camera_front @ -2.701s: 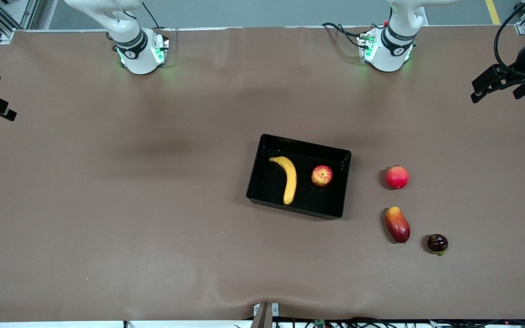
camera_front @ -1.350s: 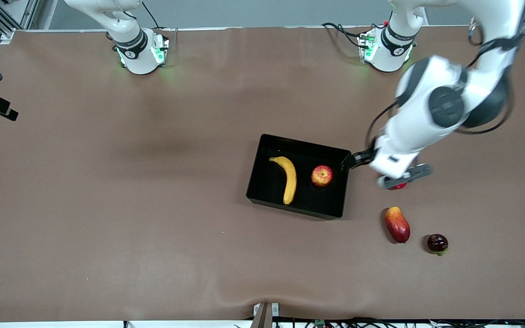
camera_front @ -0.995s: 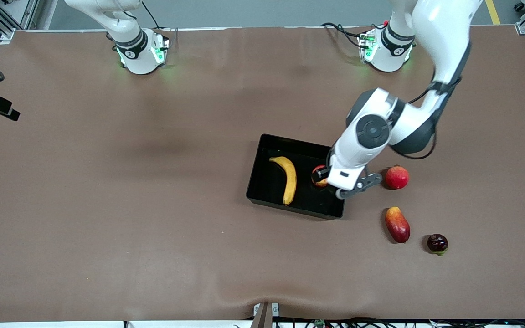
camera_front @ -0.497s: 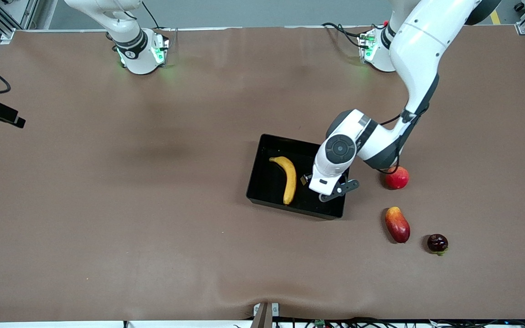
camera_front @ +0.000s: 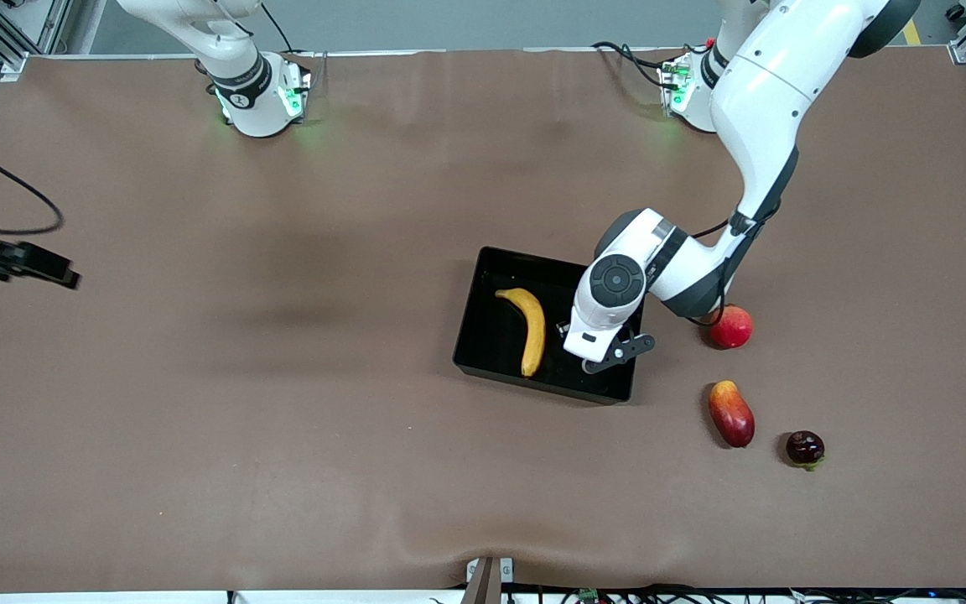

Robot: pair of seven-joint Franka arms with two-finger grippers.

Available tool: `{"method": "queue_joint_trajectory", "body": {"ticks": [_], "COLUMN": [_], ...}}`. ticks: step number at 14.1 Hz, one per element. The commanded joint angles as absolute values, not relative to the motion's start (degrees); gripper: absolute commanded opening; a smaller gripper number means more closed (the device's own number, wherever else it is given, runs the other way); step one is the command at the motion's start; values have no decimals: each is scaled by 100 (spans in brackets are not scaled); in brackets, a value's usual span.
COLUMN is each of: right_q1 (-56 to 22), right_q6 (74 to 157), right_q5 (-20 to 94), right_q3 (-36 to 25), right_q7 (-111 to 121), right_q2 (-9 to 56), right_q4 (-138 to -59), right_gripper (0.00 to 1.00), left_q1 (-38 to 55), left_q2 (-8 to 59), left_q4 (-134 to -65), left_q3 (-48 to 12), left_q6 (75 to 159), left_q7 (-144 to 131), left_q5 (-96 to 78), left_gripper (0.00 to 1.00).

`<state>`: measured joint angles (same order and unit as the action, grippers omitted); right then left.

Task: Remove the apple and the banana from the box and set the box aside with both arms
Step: 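Grasp the apple and lift it out while the right gripper moves out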

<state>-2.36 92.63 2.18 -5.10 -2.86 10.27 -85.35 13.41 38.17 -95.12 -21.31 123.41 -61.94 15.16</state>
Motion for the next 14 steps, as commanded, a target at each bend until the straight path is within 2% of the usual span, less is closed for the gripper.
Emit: {"method": "queue_joint_trajectory", "body": {"ticks": [1, 4, 8, 11, 14], "right_q1": [-535, -772, -1282, -1512, -1538], "right_q6": [9203, 9220, 9368, 10569, 11695], "right_q5": [229, 229, 246, 264, 272], "right_q3": [-536, -536, -536, -536, -536], "right_q7": [-290, -299, -387, -973, -1318], "right_q2": [1239, 1292, 1853, 2336, 2846], "right_q4": [-8472, -8490, -8403, -8262, -8262], "right_gripper": [100, 100, 100, 100, 100], "left_q1": [1310, 1021, -50, -850, -1694], "left_q2": [3052, 2577, 2294, 2399, 2697], "left_q4": [-9274, -8825, -8964, -9307, -9623], "left_q3": [-2136, -2092, -2136, -2127, -2118], "left_q6": [11517, 10734, 10486, 10651, 11440], "left_q7": [-6258, -5479, -3949, -3342, -2385], "left_q5": [1670, 1635, 1564, 1670, 1670], "left_gripper": [0, 0, 0, 0, 0]}}
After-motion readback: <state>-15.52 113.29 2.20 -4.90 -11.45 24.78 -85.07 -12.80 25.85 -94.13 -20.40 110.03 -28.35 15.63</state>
